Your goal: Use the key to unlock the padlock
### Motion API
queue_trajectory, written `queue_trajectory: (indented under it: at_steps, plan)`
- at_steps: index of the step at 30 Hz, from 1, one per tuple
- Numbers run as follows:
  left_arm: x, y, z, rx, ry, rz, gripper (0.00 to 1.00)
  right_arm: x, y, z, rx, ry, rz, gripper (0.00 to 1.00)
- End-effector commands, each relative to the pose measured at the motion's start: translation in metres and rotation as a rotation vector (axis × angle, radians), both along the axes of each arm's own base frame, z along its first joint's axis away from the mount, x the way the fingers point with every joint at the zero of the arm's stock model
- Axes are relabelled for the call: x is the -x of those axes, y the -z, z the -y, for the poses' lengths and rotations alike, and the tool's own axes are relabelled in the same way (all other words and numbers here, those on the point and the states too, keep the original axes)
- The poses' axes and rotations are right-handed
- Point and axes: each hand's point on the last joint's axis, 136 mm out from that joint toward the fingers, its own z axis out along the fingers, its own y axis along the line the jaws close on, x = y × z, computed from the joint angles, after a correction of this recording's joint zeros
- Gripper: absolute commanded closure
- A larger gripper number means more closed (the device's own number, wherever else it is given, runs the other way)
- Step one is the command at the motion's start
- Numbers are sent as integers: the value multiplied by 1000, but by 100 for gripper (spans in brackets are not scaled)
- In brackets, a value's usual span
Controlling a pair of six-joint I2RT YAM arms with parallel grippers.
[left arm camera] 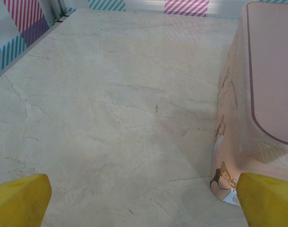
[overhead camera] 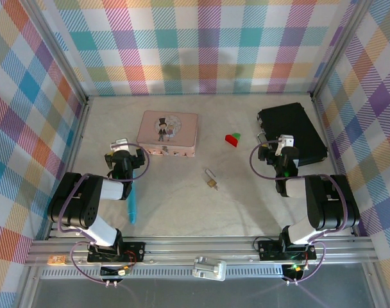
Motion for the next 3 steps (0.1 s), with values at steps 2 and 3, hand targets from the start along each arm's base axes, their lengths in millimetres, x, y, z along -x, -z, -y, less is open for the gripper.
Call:
queue_trajectory:
  at_steps: [2,3]
  plan:
    - [-2,-3,0,7,9,18,0,-2,-3,-1,-17,-6,21,1]
    - [-2,-3,0,8,7,20,0,-1,-3,0,-15,-5,21,1]
